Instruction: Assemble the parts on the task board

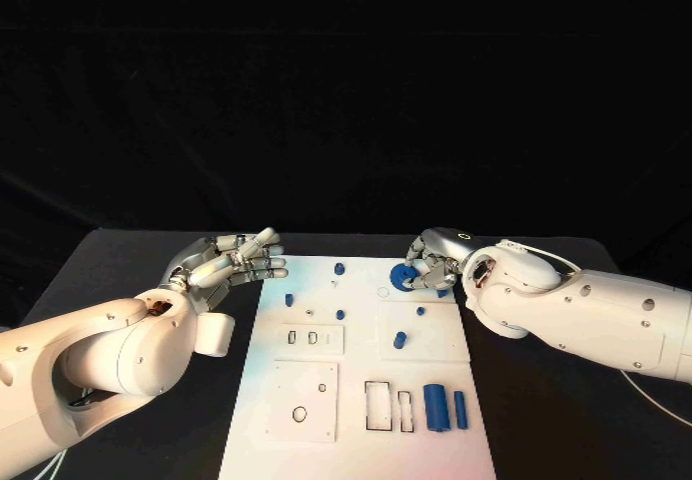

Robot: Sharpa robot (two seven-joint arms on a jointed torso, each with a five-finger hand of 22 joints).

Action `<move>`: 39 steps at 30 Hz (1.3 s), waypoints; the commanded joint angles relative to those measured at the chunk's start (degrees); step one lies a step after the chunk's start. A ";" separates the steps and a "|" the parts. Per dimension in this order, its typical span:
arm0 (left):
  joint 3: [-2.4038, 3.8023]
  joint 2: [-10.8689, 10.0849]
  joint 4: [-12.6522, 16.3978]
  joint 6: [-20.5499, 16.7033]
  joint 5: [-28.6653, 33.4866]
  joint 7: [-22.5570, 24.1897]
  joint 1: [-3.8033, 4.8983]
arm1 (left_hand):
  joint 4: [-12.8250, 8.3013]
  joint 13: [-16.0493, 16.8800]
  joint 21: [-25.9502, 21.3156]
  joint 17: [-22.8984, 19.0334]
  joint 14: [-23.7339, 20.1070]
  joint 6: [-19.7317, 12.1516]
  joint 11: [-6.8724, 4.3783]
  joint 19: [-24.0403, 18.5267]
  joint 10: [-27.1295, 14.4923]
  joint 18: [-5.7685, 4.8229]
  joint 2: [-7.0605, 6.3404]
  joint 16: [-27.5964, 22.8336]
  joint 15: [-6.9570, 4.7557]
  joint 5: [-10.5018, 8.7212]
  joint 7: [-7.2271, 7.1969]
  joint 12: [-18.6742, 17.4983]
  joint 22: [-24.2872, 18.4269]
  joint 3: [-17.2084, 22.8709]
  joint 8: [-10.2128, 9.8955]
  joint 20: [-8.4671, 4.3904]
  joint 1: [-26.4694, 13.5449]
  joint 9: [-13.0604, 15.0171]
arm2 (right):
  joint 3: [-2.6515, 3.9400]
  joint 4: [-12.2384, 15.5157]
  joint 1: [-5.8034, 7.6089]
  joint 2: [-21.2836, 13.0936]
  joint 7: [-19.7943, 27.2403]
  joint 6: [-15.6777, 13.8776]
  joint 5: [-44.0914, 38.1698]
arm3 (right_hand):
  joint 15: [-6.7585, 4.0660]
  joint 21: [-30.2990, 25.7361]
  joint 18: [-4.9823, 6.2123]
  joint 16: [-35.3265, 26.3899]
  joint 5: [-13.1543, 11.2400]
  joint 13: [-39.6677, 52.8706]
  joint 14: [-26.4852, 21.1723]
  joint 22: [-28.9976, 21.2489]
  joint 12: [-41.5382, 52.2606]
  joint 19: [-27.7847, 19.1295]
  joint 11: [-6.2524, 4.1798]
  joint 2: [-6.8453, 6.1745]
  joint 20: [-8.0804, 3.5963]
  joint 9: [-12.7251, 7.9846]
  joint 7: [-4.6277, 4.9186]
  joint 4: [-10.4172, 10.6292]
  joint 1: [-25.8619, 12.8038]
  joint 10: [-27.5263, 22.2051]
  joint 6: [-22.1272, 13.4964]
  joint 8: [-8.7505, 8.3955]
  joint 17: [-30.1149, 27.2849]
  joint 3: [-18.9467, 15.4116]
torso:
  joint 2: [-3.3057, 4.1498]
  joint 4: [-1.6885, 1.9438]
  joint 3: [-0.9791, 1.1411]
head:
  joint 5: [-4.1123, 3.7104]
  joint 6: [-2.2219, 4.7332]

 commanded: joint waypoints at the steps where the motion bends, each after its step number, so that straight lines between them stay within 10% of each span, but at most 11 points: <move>1: 0.04 0.15 0.02 1.17 0.05 0.12 0.07 | 0.02 -0.02 0.38 0.05 -0.03 0.26 0.11 -0.40 0.13 0.50 0.38 -0.29 0.24 -0.04 0.23 -0.17 0.05 -0.44 -0.18 0.03 0.02 -0.05 | -0.11 0.42 -0.20 0.05 -1.78 -2.86 -5.54 | -0.44 0.44 -0.54 0.30 0.20 4.32 5.67 12.72 0.62 4.08 -0.15 -0.51 -0.52 0.24 -0.49 0.29 0.10 0.53 0.93 0.41 13.78 0.12 | -0.03 0.05 -0.02 | -0.06 0.14; 17: 0.04 0.33 -0.33 1.18 0.05 0.08 0.07 | 0.03 -0.02 0.39 0.05 -0.03 0.26 0.11 -0.43 0.13 0.50 0.40 -0.31 0.23 -0.04 0.23 -0.19 0.05 -0.45 -0.20 0.04 0.01 -0.05 | -0.02 6.72 0.33 2.41 -2.99 -7.12 -12.58 | -0.60 0.80 -0.68 0.39 -1.75 5.14 5.71 13.24 1.32 4.48 -0.25 -1.06 -0.76 0.26 -0.54 0.68 0.54 1.02 1.08 -0.16 13.99 1.76 | -0.03 0.10 -0.06 | 0.31 0.40; 39: 0.04 0.90 -0.50 1.25 0.05 -0.10 0.07 | 0.04 -0.03 0.42 0.07 -0.05 0.23 0.13 -0.50 0.08 0.50 0.46 -0.35 0.24 -0.04 0.24 -0.27 0.07 -0.46 -0.26 0.06 0.02 -0.06 | -0.39 -1.08 -0.54 13.21 -2.22 -4.98 -12.37 | -0.54 0.59 -0.60 0.35 -2.09 5.06 5.69 12.98 1.20 4.27 -0.15 -0.99 -0.74 0.20 -0.43 1.02 0.37 0.90 0.94 -0.51 13.89 2.27 | 0.15 0.24 -0.07 | 0.61 -0.08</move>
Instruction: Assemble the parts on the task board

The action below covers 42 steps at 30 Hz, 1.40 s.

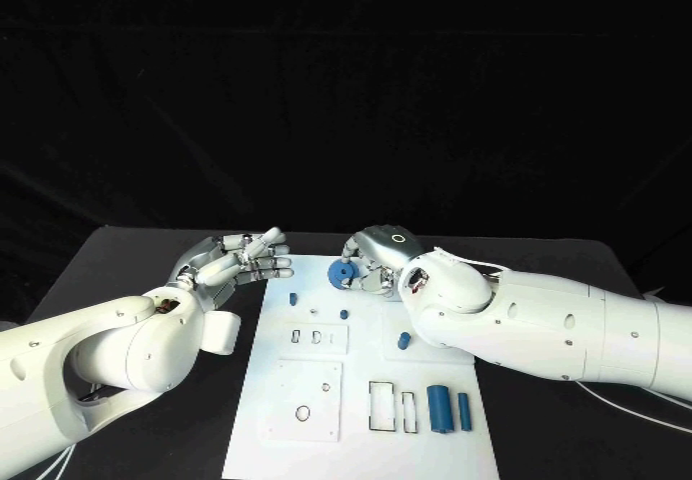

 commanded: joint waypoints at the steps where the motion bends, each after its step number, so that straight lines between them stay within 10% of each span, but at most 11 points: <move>1: 0.05 0.19 0.02 1.11 0.05 0.15 0.07 | -0.13 -0.04 0.18 0.09 -0.05 0.23 0.13 -0.50 0.08 0.50 0.46 -0.35 0.24 -0.04 0.24 -0.27 0.09 -0.30 -0.27 0.06 0.02 -0.06 | -0.03 -0.80 -0.22 0.74 0.40 1.15 -0.51 | -0.13 -0.02 -0.62 0.17 -0.31 5.09 5.69 12.96 0.16 4.27 0.16 -0.17 -0.30 0.10 0.02 0.02 -0.01 0.19 0.32 0.00 13.86 0.47 | 0.03 0.03 0.05 | 0.05 -0.12; 42: 0.05 0.12 -0.07 1.59 0.05 -0.21 0.07 | -0.17 -0.05 0.21 0.11 -0.12 0.18 0.15 -0.66 0.03 0.49 0.46 -0.46 0.27 -0.04 0.26 -0.40 0.11 -0.35 -0.38 0.10 0.08 -0.07 | -0.41 -3.52 -1.35 3.22 0.99 2.90 -0.10 | 0.57 -0.55 -0.44 0.01 -2.08 4.46 5.60 12.38 -0.58 3.74 0.99 -1.17 0.24 -0.21 0.91 1.33 -1.67 -0.67 -1.24 -1.82 13.49 0.77 | -0.05 -0.09 0.11 | 0.15 -1.09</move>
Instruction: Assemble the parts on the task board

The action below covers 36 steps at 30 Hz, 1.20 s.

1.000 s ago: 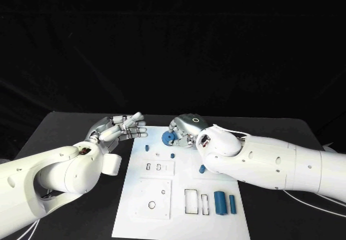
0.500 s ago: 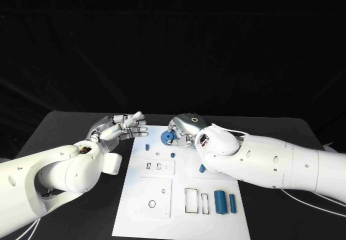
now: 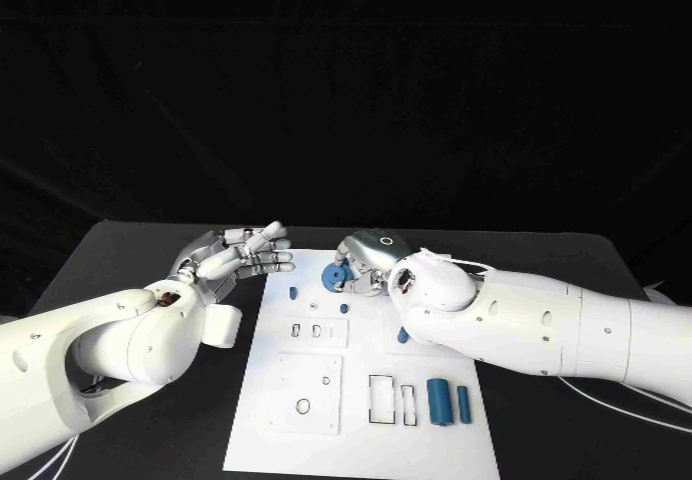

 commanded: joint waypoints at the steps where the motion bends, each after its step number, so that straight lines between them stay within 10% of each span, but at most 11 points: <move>1: 0.04 0.06 0.09 1.15 0.05 0.12 0.07 | -0.01 -0.05 0.22 0.07 -0.12 0.17 0.15 -0.46 0.04 0.49 0.46 -0.23 0.27 -0.04 0.26 -0.16 0.07 -0.20 -0.38 -0.11 0.08 -0.07 | -0.07 0.04 -0.12 -0.02 -0.16 1.02 -0.31 | 0.57 -0.31 -0.46 0.02 -0.36 4.48 5.60 12.40 -0.21 3.74 0.27 -0.07 0.23 0.10 -0.05 0.27 -0.55 0.06 -0.28 -0.20 13.52 0.06 | -0.03 0.01 0.02 | 0.06 -0.06; 13: 0.04 0.07 0.09 1.17 0.05 0.00 0.07 | -0.09 -0.05 0.26 0.09 -0.16 0.15 0.17 -0.60 0.01 0.49 0.48 -0.32 0.29 -0.04 0.27 -0.27 0.10 -0.22 -0.47 -0.07 0.20 -0.08 | -0.08 0.14 -0.17 -0.10 0.24 0.94 0.20 | 1.14 -0.61 -0.36 -0.04 -2.01 3.51 5.56 12.10 -1.19 3.45 0.98 -0.89 0.72 -0.38 0.75 1.38 -2.06 -0.89 -2.84 -2.05 13.40 -1.01 | 0.00 -0.04 0.03 | 0.01 0.10; 17: 0.04 0.08 0.11 1.17 0.05 -0.10 0.07 | -0.09 -0.06 0.27 0.10 -0.20 0.11 0.19 -0.66 -0.03 0.48 0.49 -0.37 0.31 -0.04 0.30 -0.33 0.10 -0.25 -0.52 -0.06 0.20 -0.08 | -0.08 0.01 -0.17 -0.09 0.64 2.34 1.21 | 1.96 -0.68 -0.35 0.04 -1.52 3.56 5.61 12.10 -1.10 3.43 1.91 -1.45 1.51 -1.04 1.71 5.00 -6.02 -0.94 -5.09 -4.30 13.61 -5.43 | 0.01 0.01 0.03 | -0.01 0.03; 31: 0.04 0.05 0.12 1.02 0.05 -0.16 0.07 | -0.09 -0.07 0.28 0.10 -0.23 0.08 0.21 -0.71 -0.06 0.48 0.49 -0.41 0.33 -0.04 0.32 -0.38 0.11 -0.27 -0.57 -0.04 0.20 -0.09 | -0.10 -0.74 -0.18 -0.02 0.58 4.31 2.72 | 2.25 -0.61 -0.37 0.18 1.10 3.97 5.69 12.28 -0.69 3.55 2.12 0.70 1.94 -1.27 1.86 5.59 -11.00 -0.77 -4.19 -5.37 13.93 -7.99 | 0.00 0.00 0.00 | 0.00 -0.02; 36: 0.04 0.06 0.05 1.06 0.05 -0.18 0.07 | -0.09 -0.07 0.28 0.10 -0.23 0.08 0.21 -0.71 -0.06 0.48 0.49 -0.41 0.33 -0.04 0.32 -0.38 0.11 -0.27 -0.57 -0.04 0.20 -0.09 | -0.10 0.37 -0.28 -0.89 1.50 -0.94 3.25 | 2.04 -0.20 -0.52 0.33 2.74 5.05 5.78 12.79 0.36 3.99 1.83 2.78 1.82 -1.17 1.53 5.17 -9.85 0.11 -2.92 -5.32 14.31 -6.58 | -0.03 -0.03 0.06 | -0.03 0.10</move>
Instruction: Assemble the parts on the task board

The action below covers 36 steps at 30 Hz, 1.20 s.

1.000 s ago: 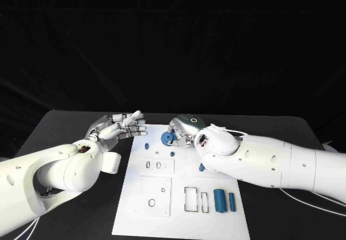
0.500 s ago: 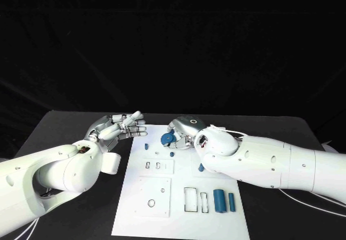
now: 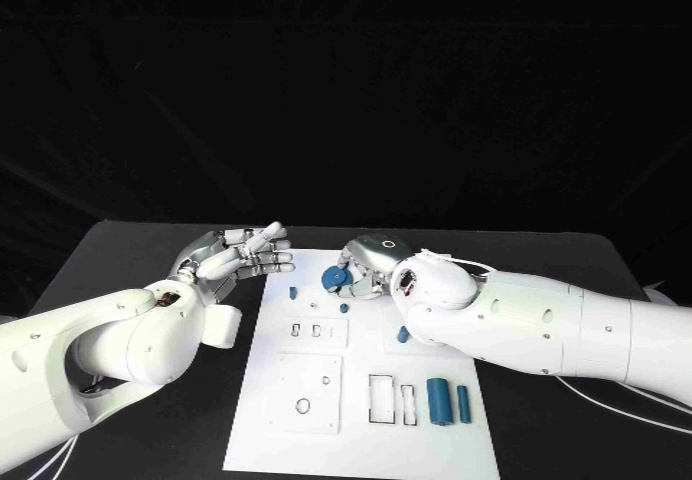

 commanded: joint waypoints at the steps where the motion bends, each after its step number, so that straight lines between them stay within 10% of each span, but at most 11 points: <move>1: 0.04 0.07 0.04 0.99 0.05 0.16 0.07 | -0.09 -0.07 0.28 0.07 -0.23 0.08 0.21 -0.31 -0.06 0.49 0.49 -0.20 0.33 -0.04 0.32 -0.38 0.07 -0.27 -0.30 -0.04 0.20 -0.09 | 0.00 1.20 -0.10 -0.86 1.61 -5.26 0.94 | 0.01 0.33 -0.57 0.39 1.24 5.39 5.92 12.89 1.06 4.09 -0.19 1.36 0.30 0.04 -0.09 -0.39 1.84 1.23 1.01 -0.33 14.39 1.29 | -0.05 -0.09 0.06 | -0.06 0.17; 9: 0.04 0.10 -0.30 1.05 0.05 0.13 0.07 | -0.09 -0.07 0.28 0.07 -0.23 0.08 0.21 -0.31 -0.06 0.49 0.49 -0.20 0.33 -0.04 0.32 -0.38 0.07 -0.27 -0.30 -0.04 0.20 -0.09 | 0.37 7.38 0.30 -6.62 5.04 -12.05 4.47 | -0.17 0.53 -0.64 0.45 1.24 5.81 5.95 13.15 1.45 4.30 -0.36 1.14 0.10 -0.06 -0.24 -1.03 4.56 1.56 1.57 -0.75 14.54 1.98 | -0.29 -0.36 0.21 | -0.43 0.52; 19: 0.01 0.72 -1.18 1.33 0.05 0.06 0.06 | -0.09 -0.07 0.31 0.08 -0.27 0.06 0.23 -0.40 -0.09 0.48 0.52 -0.26 0.35 -0.04 0.34 -0.46 0.09 -0.31 -0.36 -0.01 0.20 -0.09 | 0.57 13.24 1.99 -21.33 15.96 -3.14 23.58 | -0.38 -2.87 0.48 -0.89 1.11 5.43 5.16 9.71 0.98 1.12 -0.58 -1.08 -0.09 -0.15 -0.43 -3.89 10.45 1.08 2.92 -1.30 11.59 1.89 | -1.01 -1.29 0.60 | -1.38 0.74; 28: -0.03 1.30 -2.05 1.63 0.05 0.06 0.04 | -0.13 -0.06 0.32 0.09 -0.28 0.07 0.23 -0.45 -0.07 0.48 0.53 -0.29 0.36 -0.04 0.32 -0.48 0.10 -0.31 -0.38 0.00 0.26 -0.08 | 0.51 11.99 1.88 -28.00 20.63 -0.91 24.43 | -0.36 -1.64 0.04 0.16 2.15 5.65 5.80 11.10 1.16 2.39 -0.52 -1.38 -0.14 -0.43 -0.30 -6.26 13.70 1.22 2.86 -2.11 13.95 2.01 | -1.23 -1.87 1.14 | -1.53 0.65; 36: -0.04 1.50 -2.23 1.80 0.05 0.01 0.04 | -0.24 -0.05 0.35 0.11 -0.28 0.10 0.21 -0.53 -0.04 0.48 0.58 -0.33 0.36 -0.03 0.27 -0.53 0.12 -0.27 -0.42 0.03 0.43 -0.07 | 0.46 9.05 1.23 -28.96 21.02 0.32 22.34 | -0.27 -1.76 0.07 0.25 2.10 5.32 5.84 11.01 0.84 2.30 -0.40 -1.59 -0.09 -0.59 -0.15 -6.71 14.24 0.92 2.48 -2.53 14.13 1.87 | -1.17 -1.63 1.08 | -1.51 0.28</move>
